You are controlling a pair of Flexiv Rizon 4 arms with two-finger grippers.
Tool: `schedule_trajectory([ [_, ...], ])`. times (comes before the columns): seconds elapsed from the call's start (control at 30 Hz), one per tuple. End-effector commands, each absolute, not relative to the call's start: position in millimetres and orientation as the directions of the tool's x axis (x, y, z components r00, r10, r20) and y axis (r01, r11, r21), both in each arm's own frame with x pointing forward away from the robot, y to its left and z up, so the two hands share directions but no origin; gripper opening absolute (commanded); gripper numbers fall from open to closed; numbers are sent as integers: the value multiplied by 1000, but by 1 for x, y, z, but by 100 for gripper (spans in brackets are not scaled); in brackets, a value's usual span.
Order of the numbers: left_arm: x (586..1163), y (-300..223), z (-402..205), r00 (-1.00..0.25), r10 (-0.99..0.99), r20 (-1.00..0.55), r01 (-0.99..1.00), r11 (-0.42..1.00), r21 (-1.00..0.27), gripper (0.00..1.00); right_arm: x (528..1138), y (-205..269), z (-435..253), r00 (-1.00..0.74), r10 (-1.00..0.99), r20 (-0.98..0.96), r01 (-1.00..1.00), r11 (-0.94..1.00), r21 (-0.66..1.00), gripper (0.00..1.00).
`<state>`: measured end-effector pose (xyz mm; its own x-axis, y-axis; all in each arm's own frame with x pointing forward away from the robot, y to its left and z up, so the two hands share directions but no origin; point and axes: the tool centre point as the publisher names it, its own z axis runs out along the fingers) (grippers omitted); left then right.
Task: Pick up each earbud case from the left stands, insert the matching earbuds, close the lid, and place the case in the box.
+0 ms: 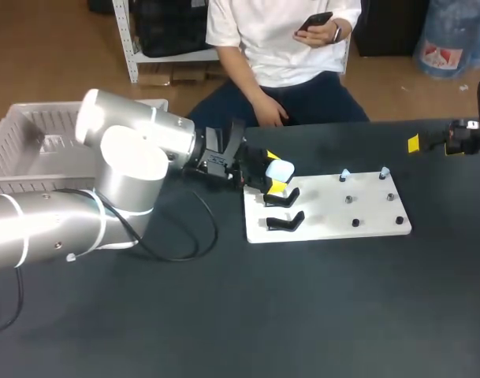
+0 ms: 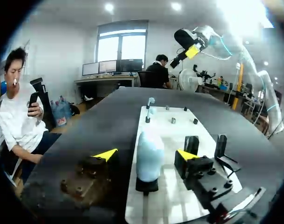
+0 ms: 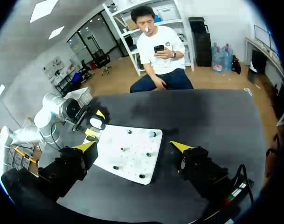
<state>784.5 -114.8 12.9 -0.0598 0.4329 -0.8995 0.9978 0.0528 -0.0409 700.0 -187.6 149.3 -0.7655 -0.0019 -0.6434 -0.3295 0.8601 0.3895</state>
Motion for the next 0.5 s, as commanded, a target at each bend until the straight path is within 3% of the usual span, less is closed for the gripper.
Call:
schedule_trajectory([
  [0.03, 788, -118, 10, -57, 431, -901, 998, 40, -44, 75, 700, -187, 150, -766, -1, -643, -327, 862, 388, 100],
  [0.2, 787, -116, 9, -60, 426, -903, 998, 43, -46, 55, 700, -187, 150, -766, -1, -643, -327, 862, 388, 100],
  [0.5, 787, -113, 8, -68, 417, -906, 997, 52, -51, 55, 700, -187, 150, -766, -1, -643, -327, 862, 388, 100],
])
